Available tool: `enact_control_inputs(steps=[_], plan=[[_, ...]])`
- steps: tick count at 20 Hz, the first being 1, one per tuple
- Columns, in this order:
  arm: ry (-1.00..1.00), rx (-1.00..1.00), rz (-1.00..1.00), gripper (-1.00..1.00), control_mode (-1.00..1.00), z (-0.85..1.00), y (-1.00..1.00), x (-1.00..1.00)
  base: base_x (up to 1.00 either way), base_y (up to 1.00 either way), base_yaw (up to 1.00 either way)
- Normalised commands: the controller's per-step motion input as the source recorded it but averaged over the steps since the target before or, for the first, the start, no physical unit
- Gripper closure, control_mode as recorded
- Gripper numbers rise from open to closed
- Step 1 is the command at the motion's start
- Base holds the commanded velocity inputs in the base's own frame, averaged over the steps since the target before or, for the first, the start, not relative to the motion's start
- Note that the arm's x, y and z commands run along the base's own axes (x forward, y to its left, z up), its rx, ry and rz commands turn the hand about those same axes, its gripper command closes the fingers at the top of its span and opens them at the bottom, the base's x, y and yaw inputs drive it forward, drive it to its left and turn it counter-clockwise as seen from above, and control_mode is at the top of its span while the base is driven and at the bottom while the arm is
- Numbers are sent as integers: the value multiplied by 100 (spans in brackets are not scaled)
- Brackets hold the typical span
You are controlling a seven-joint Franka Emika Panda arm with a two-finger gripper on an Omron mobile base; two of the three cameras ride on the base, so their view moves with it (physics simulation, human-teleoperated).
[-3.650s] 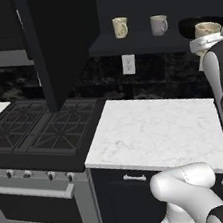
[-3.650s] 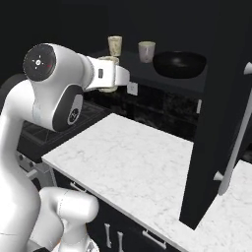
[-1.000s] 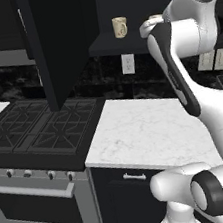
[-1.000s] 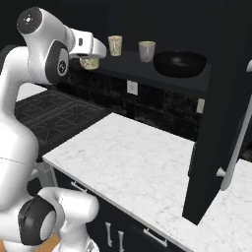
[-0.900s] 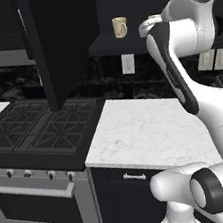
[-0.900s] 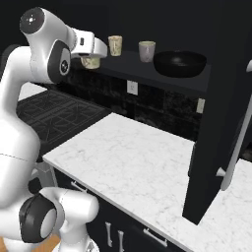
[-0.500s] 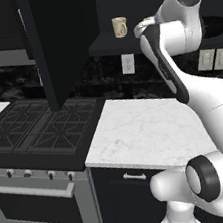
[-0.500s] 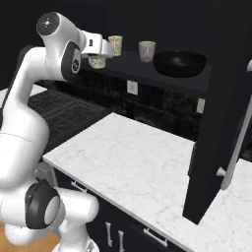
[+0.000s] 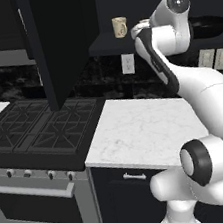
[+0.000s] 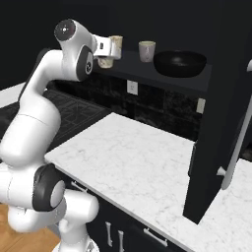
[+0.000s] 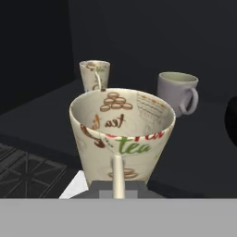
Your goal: Gather all objects into one cabinet and sort the glasses and bowls to opposite sides.
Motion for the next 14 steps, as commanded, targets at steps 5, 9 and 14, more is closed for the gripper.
enact_control_inputs(steps=[5, 9, 14], plan=[[0, 3, 0, 100, -100, 0, -24, 66, 0, 0, 0], [0, 0, 0, 100, -100, 0, -2, 62, 0, 0, 0], [0, 0, 0, 100, -100, 0, 0, 52, 0, 0, 0]])
